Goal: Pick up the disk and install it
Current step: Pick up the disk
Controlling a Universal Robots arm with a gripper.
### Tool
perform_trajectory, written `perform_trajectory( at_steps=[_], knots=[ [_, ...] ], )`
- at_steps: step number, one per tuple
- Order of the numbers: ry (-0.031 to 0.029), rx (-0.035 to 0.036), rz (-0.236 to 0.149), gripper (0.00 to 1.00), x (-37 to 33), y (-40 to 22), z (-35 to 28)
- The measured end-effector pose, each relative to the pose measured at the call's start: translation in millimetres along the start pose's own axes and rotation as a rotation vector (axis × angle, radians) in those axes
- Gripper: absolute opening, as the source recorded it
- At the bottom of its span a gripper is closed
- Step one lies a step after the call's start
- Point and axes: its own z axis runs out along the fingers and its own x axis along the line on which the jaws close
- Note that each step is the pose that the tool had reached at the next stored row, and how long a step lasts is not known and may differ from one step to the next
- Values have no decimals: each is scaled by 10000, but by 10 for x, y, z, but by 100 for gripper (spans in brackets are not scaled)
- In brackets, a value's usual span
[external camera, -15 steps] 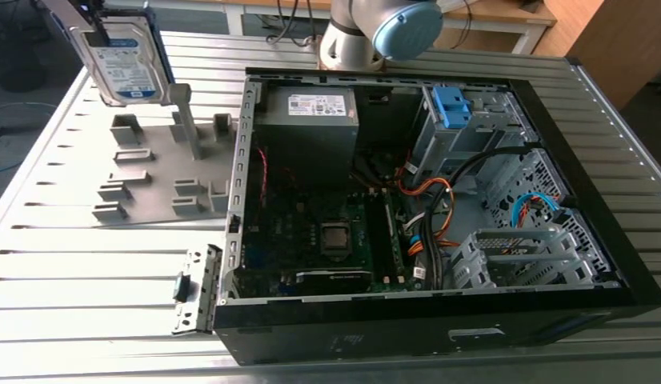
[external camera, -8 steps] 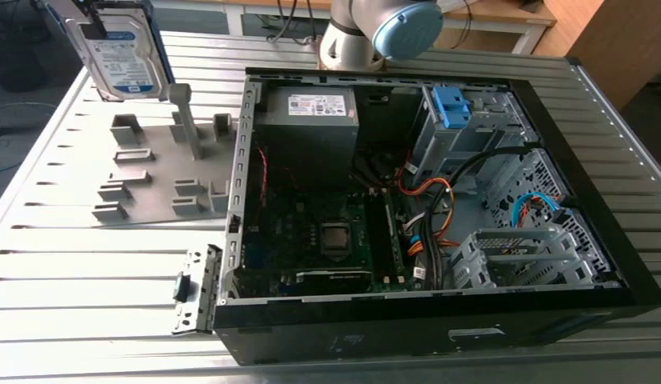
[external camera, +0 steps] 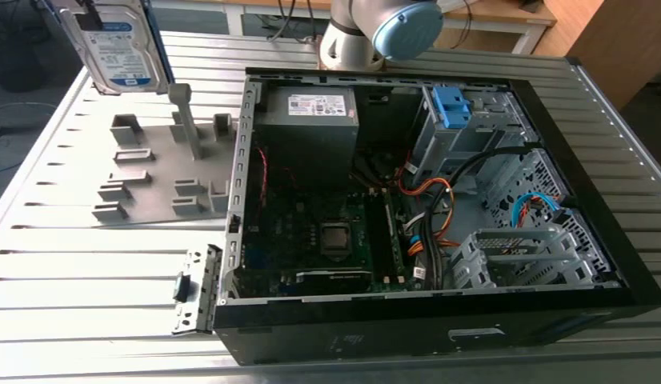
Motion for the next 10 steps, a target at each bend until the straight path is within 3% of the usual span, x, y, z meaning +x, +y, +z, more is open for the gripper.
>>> perform_trajectory(
  at_steps=[10],
  knots=[
    [0,1,0,36,-5,2,-121]
  ],
)
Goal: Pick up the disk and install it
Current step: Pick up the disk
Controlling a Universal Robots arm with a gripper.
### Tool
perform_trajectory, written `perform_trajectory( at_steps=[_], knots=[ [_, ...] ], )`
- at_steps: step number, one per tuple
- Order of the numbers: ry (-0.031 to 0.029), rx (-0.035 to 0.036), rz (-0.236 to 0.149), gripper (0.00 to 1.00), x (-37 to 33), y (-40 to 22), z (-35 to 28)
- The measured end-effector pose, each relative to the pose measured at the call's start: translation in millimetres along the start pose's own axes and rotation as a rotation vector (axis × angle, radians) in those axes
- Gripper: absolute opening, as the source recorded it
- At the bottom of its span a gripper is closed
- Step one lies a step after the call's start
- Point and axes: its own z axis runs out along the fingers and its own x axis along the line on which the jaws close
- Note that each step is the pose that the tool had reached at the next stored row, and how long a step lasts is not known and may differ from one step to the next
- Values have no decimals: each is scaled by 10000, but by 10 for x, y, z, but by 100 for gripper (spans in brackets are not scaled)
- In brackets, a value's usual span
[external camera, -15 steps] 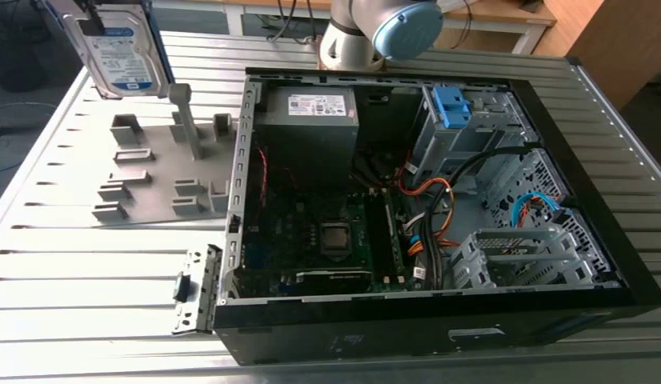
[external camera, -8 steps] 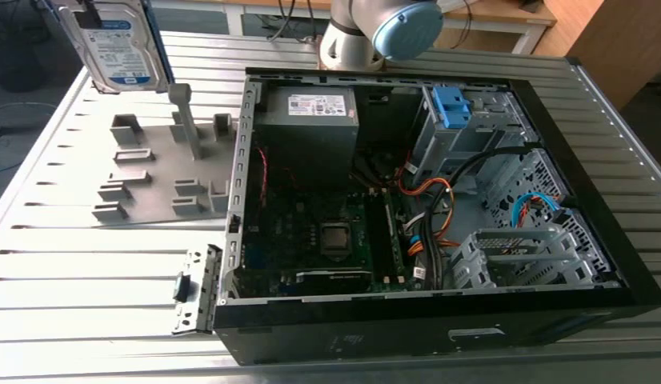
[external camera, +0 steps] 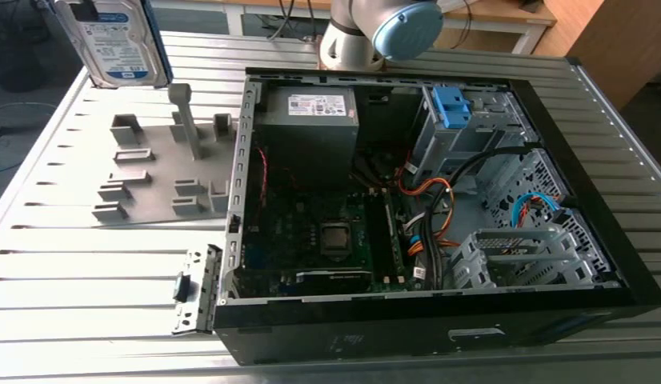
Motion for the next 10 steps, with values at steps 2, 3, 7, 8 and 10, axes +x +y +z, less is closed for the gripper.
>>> perform_trajectory(
  at_steps=[2,3,7,8,10],
  knots=[
    [0,-1,0,36,-1,1,-21],
    [0,0,0,36,-1,1,-29],
    [1,-1,0,36,-3,1,-74],
    [1,-1,0,36,-3,1,-86],
    [0,-1,0,36,-4,2,-111]
  ],
)
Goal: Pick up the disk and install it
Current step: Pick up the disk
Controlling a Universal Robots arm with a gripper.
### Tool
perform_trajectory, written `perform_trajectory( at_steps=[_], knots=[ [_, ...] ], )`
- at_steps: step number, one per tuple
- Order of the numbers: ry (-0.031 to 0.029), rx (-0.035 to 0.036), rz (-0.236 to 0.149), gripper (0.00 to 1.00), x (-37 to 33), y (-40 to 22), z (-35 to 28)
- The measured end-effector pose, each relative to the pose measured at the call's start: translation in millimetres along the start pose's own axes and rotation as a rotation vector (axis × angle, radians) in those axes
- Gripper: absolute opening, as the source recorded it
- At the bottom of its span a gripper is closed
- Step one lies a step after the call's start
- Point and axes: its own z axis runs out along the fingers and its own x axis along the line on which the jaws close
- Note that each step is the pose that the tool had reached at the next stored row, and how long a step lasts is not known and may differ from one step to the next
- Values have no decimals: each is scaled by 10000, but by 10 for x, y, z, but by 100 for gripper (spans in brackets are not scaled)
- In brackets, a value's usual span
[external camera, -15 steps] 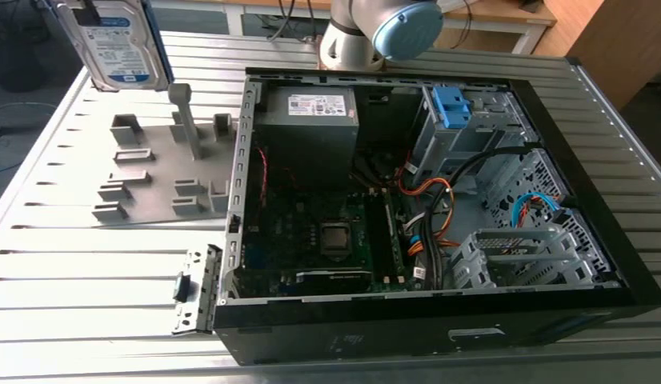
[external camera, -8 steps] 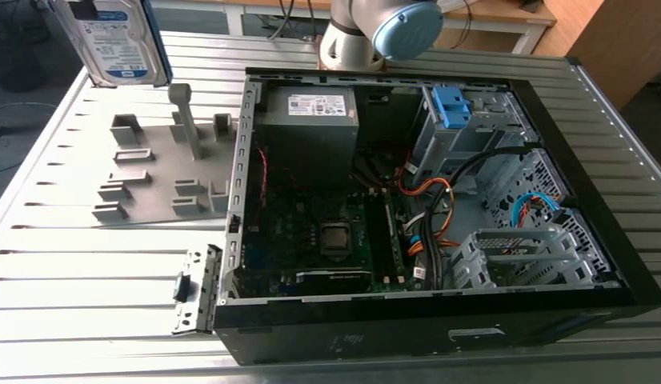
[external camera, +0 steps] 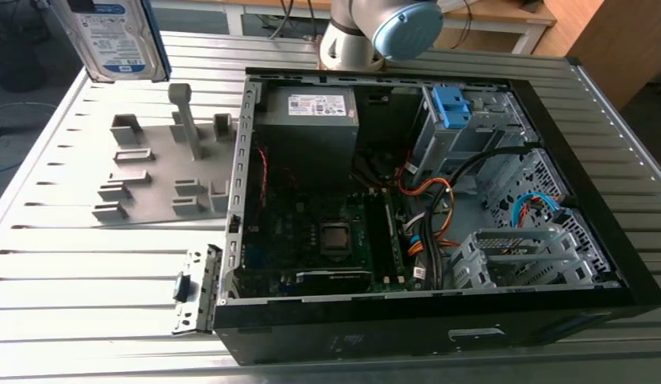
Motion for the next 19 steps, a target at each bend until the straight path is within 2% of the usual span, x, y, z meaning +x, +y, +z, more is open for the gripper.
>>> perform_trajectory(
  at_steps=[19],
  knots=[
    [0,1,0,36,-10,5,-264]
  ],
)
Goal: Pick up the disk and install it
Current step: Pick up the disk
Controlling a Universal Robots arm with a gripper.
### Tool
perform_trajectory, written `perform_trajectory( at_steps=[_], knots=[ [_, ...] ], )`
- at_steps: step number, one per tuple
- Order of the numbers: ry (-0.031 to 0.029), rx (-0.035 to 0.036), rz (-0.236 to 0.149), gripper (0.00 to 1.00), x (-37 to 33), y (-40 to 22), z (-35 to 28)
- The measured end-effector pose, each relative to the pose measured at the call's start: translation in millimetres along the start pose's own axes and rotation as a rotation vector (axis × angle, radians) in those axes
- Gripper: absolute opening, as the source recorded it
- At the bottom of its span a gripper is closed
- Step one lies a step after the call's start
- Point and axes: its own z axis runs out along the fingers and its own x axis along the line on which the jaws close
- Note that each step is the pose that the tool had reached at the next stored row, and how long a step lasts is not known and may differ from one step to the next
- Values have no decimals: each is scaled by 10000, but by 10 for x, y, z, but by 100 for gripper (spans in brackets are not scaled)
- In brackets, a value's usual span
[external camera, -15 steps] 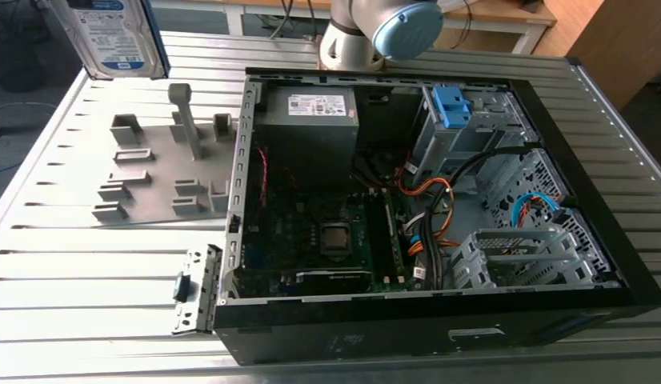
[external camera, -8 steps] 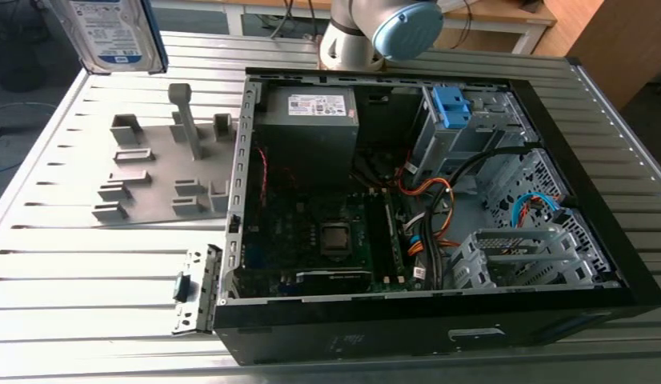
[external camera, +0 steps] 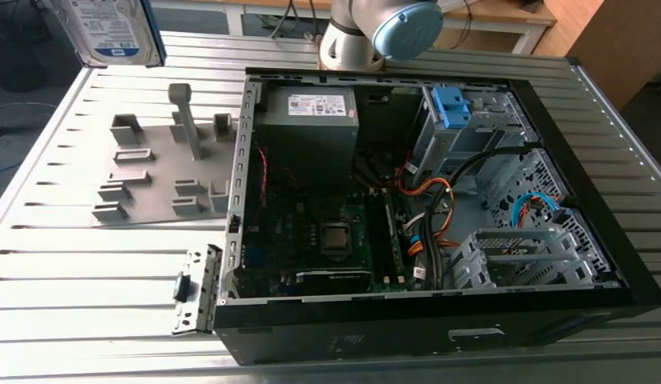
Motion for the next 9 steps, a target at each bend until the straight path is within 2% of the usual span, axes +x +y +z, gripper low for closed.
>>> perform_trajectory(
  at_steps=[9],
  knots=[
    [0,-1,1,36,-4,2,-115]
  ],
)
